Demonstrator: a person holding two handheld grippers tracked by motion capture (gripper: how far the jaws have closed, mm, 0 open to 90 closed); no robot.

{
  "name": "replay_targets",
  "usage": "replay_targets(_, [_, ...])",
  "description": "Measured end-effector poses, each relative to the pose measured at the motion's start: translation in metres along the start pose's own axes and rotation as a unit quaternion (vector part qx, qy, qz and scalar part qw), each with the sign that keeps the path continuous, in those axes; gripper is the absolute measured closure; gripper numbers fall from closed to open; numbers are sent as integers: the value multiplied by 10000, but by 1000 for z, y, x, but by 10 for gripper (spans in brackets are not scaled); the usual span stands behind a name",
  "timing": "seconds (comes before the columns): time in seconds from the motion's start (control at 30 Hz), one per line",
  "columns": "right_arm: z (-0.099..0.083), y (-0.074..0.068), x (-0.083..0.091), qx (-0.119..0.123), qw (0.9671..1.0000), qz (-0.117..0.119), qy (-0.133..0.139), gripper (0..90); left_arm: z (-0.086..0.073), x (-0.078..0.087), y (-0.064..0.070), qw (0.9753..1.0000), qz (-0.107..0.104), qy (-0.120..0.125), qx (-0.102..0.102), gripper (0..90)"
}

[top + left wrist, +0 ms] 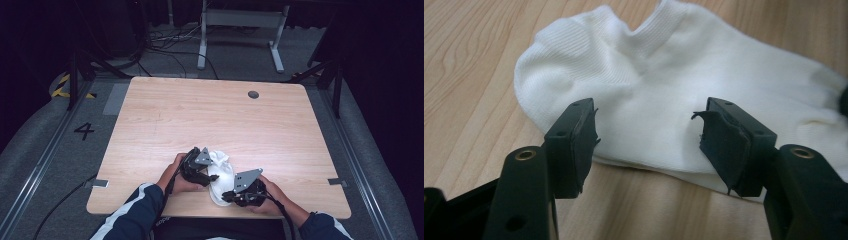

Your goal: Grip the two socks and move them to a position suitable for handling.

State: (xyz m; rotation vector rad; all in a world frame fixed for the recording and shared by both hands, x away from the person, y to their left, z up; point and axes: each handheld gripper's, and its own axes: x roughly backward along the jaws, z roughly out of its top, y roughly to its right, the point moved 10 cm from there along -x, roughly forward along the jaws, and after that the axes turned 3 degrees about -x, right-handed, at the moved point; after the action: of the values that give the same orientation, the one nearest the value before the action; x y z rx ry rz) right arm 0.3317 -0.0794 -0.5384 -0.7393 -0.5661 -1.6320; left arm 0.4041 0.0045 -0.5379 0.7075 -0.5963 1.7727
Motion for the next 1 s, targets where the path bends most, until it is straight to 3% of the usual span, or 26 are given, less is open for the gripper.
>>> replay_targets(0.03, [0,0,0,0,10000,0,0,828,0,0,0,10000,0,0,0,374])
replay_targets(0.07, [1,1,0,-32,9999,-127,26,760,7,9,9,9999,-63,90,-84,370])
replay_targets(0.13, [3,2,3,-29,9998,-140,101,671,11,17,17,9997,-23,140,-184,354])
replay_targets(0.2, [6,3,8,-26,9998,-119,186,658,11,21,19,9998,-1,144,-165,355])
replay_targets(0.27, [11,9,21,-80,9987,-297,410,606,11,32,21,9995,65,275,-108,355])
replay_targets(0.33, [12,12,30,12,9978,-474,468,600,8,40,22,9994,-3,337,-13,355])
replay_targets(0.47, [7,7,28,196,9985,-404,309,608,-5,43,26,9998,-37,162,-100,363])
replay_targets(0.5, [5,5,23,225,9990,-345,186,638,-13,41,25,9999,90,52,-92,376])
replay_targets(0.57, [4,3,21,236,9992,-298,149,646,-14,41,25,9999,82,46,-87,375])
replay_targets(0.7, [-4,-5,11,275,9995,-115,-65,654,-9,39,8,9992,334,187,97,380])
replay_targets(0.77, [-8,-7,5,325,9992,-108,-188,642,-3,30,-8,9981,506,250,232,379])
replay_targets(0.83, [-9,-8,4,328,9992,-96,-208,638,-1,26,-12,9979,497,263,322,379])
replay_targets(1.0, [-11,-10,4,311,9993,-72,-214,596,-7,0,-25,9981,502,-66,355,378])
